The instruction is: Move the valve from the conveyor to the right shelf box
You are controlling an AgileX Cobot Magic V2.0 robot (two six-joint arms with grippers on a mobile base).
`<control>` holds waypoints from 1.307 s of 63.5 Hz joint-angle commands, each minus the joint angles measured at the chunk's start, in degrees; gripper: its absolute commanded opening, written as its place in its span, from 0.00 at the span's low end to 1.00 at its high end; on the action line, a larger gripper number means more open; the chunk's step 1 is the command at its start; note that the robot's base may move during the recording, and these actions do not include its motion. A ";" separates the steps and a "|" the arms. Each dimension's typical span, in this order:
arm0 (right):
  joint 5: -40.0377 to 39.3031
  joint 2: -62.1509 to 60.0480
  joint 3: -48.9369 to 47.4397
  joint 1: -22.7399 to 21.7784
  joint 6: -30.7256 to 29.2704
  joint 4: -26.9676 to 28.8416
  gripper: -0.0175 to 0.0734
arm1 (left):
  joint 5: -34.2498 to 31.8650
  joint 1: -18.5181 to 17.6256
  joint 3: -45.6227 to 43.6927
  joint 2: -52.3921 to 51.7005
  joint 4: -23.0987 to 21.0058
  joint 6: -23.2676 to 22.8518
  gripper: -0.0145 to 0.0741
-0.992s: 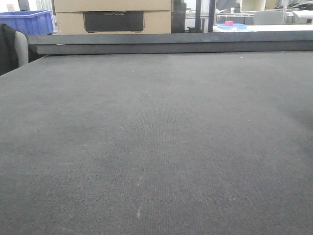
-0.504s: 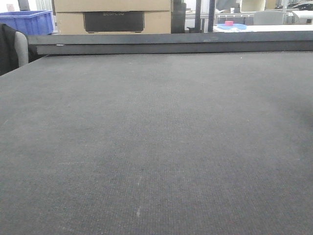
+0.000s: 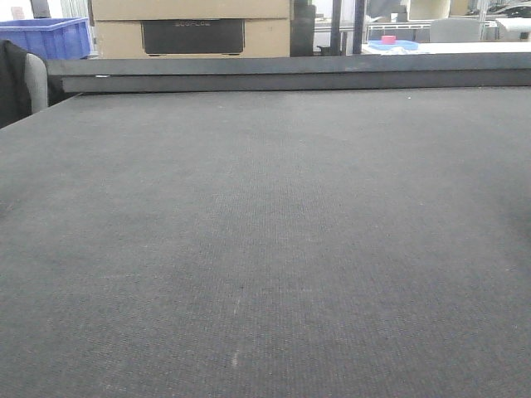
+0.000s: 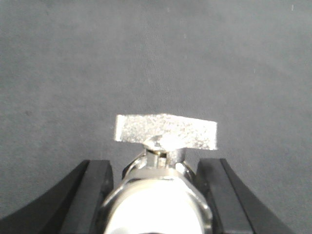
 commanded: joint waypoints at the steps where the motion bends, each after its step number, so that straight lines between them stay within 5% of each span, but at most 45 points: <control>1: -7.89 -4.39 2.57 -0.24 -0.45 -0.36 0.01 | -4.19 -0.41 2.18 -3.43 0.34 0.06 0.04; 15: -14.15 -11.55 8.62 -0.24 -0.45 -0.36 0.01 | -6.42 0.41 6.35 -8.13 1.59 0.06 0.04; 35: -14.17 -12.45 8.98 -0.24 -0.45 -0.36 0.01 | -8.37 6.47 6.58 -9.15 1.59 0.06 0.04; 83: -14.17 -12.45 8.98 -0.24 -0.45 -0.36 0.01 | -8.84 6.58 6.58 -9.15 1.59 0.06 0.04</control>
